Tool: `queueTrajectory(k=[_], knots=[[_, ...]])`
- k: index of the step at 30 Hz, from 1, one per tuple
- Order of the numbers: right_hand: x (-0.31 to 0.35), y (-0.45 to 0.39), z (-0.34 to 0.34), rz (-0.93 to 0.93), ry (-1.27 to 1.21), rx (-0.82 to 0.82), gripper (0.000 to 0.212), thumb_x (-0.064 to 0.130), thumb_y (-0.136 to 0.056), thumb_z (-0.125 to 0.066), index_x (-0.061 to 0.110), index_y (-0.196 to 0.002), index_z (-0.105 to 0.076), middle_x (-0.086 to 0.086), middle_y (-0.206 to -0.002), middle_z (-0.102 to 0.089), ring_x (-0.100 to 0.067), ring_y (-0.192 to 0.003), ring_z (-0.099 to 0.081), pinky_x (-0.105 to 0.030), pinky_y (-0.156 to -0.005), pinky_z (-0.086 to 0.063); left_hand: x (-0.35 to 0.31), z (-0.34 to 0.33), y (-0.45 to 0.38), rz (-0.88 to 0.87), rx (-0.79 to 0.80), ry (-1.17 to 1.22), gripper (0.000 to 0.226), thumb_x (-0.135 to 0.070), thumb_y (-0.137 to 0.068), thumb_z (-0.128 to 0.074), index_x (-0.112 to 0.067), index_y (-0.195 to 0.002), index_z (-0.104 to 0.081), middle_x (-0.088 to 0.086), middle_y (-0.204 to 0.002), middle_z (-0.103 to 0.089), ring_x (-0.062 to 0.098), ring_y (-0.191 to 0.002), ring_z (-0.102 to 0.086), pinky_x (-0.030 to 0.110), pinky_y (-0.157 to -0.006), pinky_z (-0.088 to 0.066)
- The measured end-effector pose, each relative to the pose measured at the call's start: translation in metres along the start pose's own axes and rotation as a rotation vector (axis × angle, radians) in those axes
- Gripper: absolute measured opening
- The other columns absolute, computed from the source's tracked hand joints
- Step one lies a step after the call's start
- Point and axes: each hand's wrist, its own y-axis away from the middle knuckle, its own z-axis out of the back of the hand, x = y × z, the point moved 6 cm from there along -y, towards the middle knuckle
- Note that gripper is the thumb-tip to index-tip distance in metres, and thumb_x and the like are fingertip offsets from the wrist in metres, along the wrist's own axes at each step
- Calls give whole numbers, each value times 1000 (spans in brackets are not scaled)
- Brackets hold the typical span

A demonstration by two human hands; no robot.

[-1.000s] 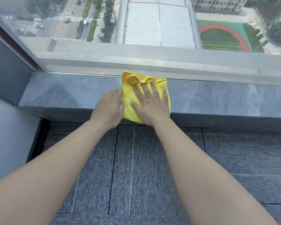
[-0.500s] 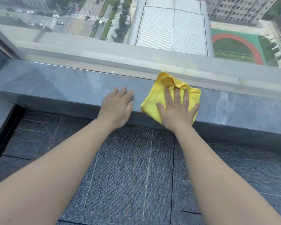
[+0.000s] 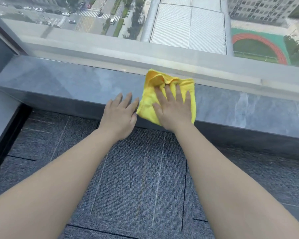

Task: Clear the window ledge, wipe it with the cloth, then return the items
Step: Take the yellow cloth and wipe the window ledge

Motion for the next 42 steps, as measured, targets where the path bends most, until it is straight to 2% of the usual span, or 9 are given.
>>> queueTrajectory(k=[5,8,12,15,17,23,27,34,42], knots=[[-32,18,-1,-32,8,18,57,48,-96,-15,31,-148,2,2,-161,3,-23,-147,11,-48,-118,8,-2,0,1,20,5,-11,50,-26,-94,-30,-18,-142,-19,7,-156,-14,32,-143,-9,44,-114,-12],[-70,31,-1,-180,-16,-1,58,48,-96,-16,29,-148,2,1,-161,3,-24,-147,11,-49,-117,8,-5,2,1,51,-6,30,47,-26,-94,-31,-17,-140,-25,9,-155,-17,32,-143,-11,46,-115,-12],[-103,33,3,-424,-80,-13,60,48,-95,-16,25,-149,0,-3,-160,4,-30,-147,12,-55,-115,7,-18,12,0,59,-90,102,46,-29,-90,-30,-5,-128,-42,18,-145,-35,35,-132,-30,46,-108,-24],[-99,19,5,-535,-153,12,60,47,-95,-15,27,-148,4,-4,-160,7,-36,-145,14,-59,-113,8,-36,14,-4,14,-101,124,54,-32,-87,-25,-6,-133,-38,17,-147,-34,34,-133,-31,44,-109,-25],[-89,10,6,-476,-134,14,58,47,-95,-15,29,-148,3,-4,-160,6,-39,-144,15,-62,-112,9,-48,11,-8,1,-75,136,48,-26,-92,-31,-9,-137,-33,14,-151,-29,31,-137,-27,42,-112,-21],[-74,14,6,-4,-12,-3,54,48,-95,-17,38,-147,-2,3,-161,2,-29,-146,13,-55,-113,12,-83,6,-15,-4,-75,172,56,-28,-83,-25,-10,-136,-36,15,-149,-33,31,-135,-30,42,-109,-25],[-102,24,4,33,-1,-3,56,49,-95,-16,36,-147,0,5,-160,1,-23,-147,11,-49,-116,11,-104,5,-16,-25,-72,174,48,-21,-90,-32,-10,-137,-34,14,-149,-32,31,-136,-29,43,-111,-23],[-191,54,9,-202,-66,-5,58,47,-96,-17,30,-148,-1,2,-161,2,-22,-147,10,-47,-117,8,-151,3,-25,-79,-8,116,48,-23,-92,-28,-14,-139,-29,10,-153,-26,28,-140,-22,40,-114,-19],[-268,79,16,-577,-144,83,61,48,-95,-16,26,-149,2,-3,-160,8,-30,-146,14,-57,-115,5,-178,-19,-24,-147,265,-54,53,-43,-94,-24,-35,-142,-5,1,-158,4,31,-144,6,49,-118,1]])
